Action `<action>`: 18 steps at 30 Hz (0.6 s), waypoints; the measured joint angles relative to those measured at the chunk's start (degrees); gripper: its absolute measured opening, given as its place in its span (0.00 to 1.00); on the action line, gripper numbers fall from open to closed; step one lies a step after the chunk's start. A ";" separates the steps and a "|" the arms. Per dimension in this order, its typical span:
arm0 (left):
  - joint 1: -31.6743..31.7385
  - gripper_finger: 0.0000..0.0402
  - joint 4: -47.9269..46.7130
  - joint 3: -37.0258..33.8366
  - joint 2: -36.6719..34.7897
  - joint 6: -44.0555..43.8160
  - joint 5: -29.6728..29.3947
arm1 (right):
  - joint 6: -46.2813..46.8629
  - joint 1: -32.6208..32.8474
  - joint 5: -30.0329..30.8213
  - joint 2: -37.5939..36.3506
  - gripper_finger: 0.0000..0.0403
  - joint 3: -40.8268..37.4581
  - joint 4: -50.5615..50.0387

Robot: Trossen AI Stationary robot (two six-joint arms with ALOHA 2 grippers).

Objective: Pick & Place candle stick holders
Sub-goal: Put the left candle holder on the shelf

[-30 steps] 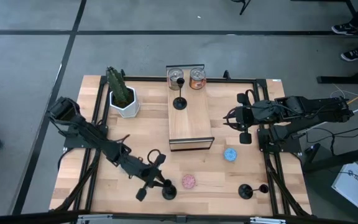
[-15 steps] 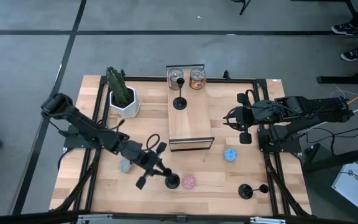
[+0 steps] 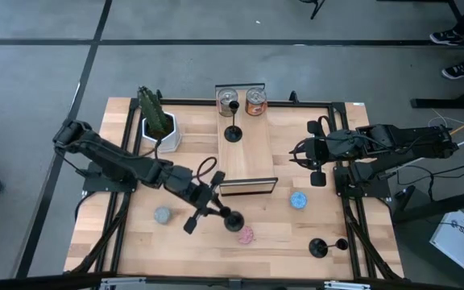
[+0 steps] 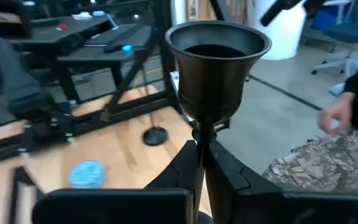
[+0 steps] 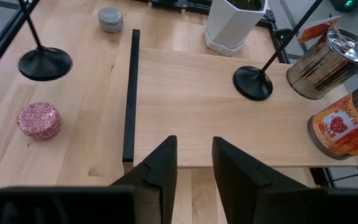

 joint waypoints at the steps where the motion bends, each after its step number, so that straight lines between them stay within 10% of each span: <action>1: 0.69 0.02 -0.77 0.80 0.00 0.45 -0.01 | 0.00 -0.02 0.00 0.01 0.25 -0.01 0.00; 18: 17.61 0.02 -1.73 10.12 0.21 2.94 4.43 | 0.01 0.00 0.00 0.01 0.25 0.00 0.00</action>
